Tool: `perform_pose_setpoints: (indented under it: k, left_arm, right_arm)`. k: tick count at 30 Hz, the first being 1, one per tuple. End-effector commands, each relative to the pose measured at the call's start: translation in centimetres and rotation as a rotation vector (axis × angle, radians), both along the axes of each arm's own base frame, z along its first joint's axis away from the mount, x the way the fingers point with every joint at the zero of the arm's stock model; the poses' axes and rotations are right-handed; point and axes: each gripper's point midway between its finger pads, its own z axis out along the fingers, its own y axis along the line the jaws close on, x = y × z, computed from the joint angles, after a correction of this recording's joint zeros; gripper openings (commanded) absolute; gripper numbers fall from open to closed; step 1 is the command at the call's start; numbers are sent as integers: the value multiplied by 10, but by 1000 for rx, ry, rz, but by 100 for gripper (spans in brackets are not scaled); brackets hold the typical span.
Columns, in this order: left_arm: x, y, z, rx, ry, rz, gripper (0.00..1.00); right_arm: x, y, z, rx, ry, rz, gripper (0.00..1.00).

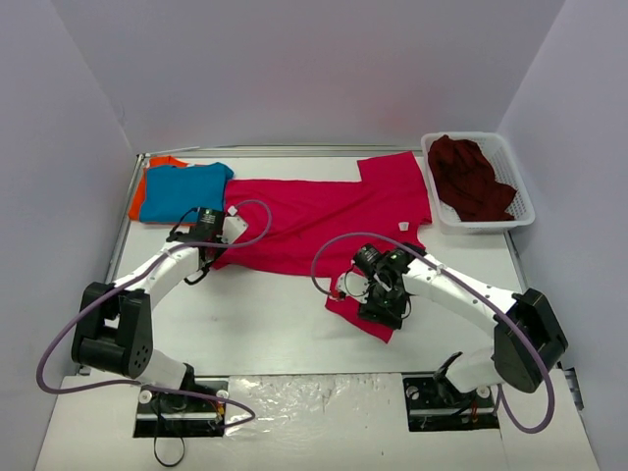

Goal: Fold and stack the t-shirts
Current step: Grap the side of the flattened tshirt closest away from the robot with both arms

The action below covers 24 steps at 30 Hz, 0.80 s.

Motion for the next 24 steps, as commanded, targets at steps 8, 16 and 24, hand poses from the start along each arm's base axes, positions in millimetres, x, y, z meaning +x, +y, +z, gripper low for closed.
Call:
perform_pose_setpoints:
  k: [8, 16, 24]
  left_arm:
    - [-7, 2, -7, -15, 39, 21, 2]
    - [-8, 3, -8, -17, 41, 19, 2]
    - [-9, 0, -9, -26, 51, 9, 2]
  right_arm:
    - [-31, 14, -5, -119, 21, 99, 53]
    - [-37, 8, -22, -203, 84, 105, 53]
    - [-42, 5, -34, -276, 131, 102, 52]
